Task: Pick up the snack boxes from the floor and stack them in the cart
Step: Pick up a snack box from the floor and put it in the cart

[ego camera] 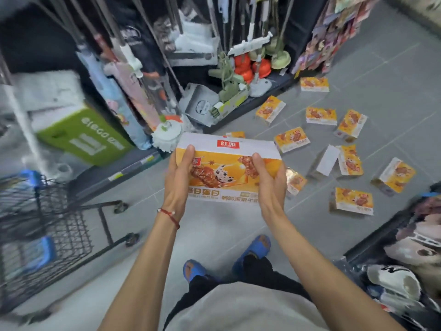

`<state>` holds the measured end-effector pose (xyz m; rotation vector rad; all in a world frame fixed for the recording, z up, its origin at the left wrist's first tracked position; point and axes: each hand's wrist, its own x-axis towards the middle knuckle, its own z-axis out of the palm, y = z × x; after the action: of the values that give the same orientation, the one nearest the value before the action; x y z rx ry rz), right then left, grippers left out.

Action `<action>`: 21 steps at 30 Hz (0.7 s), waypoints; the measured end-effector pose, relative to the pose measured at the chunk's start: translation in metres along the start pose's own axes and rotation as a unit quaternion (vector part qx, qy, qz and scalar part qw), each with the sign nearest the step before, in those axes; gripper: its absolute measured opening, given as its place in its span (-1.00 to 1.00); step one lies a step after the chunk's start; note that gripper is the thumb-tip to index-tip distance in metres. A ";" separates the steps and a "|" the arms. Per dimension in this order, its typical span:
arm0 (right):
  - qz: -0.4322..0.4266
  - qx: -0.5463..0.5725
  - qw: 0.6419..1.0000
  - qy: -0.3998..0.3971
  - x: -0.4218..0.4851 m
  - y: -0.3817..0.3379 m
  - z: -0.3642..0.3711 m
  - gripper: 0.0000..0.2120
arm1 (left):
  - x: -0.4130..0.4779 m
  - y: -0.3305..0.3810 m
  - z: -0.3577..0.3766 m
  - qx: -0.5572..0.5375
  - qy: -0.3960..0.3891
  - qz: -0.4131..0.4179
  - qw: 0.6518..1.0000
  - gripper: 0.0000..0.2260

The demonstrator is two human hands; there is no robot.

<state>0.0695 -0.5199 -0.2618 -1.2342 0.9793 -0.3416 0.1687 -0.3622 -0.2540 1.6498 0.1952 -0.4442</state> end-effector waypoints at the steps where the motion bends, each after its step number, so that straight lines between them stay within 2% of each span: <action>1: -0.002 -0.006 1.000 -0.016 -0.011 0.004 0.015 -0.54 | -0.006 -0.003 -0.023 -0.009 0.018 0.002 1.000 -0.50; 5: -0.012 -0.032 0.996 -0.080 -0.061 0.023 0.075 -0.46 | -0.031 -0.017 -0.110 -0.054 0.078 0.001 0.996 -0.53; 8: -0.013 -0.058 0.990 -0.125 -0.100 0.044 0.122 -0.52 | -0.052 -0.029 -0.179 -0.077 0.129 0.001 0.989 -0.49; 11: -0.014 -0.080 0.983 -0.165 -0.137 0.062 0.162 -0.49 | -0.075 -0.039 -0.237 -0.088 0.164 0.002 0.983 -0.52; 16: -0.012 -0.102 0.966 -0.239 -0.189 0.084 0.217 -0.68 | -0.107 -0.054 -0.313 -0.123 0.243 0.009 0.962 -0.56; 17: -0.012 -0.107 0.961 -0.254 -0.198 0.087 0.226 -0.67 | -0.113 -0.057 -0.325 -0.128 0.260 0.005 0.957 -0.51; 20: -0.015 -0.126 0.948 -0.292 -0.220 0.095 0.251 -0.63 | -0.127 -0.070 -0.356 -0.148 0.314 -0.027 0.937 -0.09; 21: -0.017 -0.135 0.943 -0.304 -0.226 0.097 0.260 -0.61 | -0.131 -0.074 -0.365 -0.158 0.330 -0.033 0.930 -0.03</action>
<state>0.1166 -0.1651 -0.2481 -1.4835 0.4758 0.1583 0.0845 0.0233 -0.2439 1.4204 0.7846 0.1106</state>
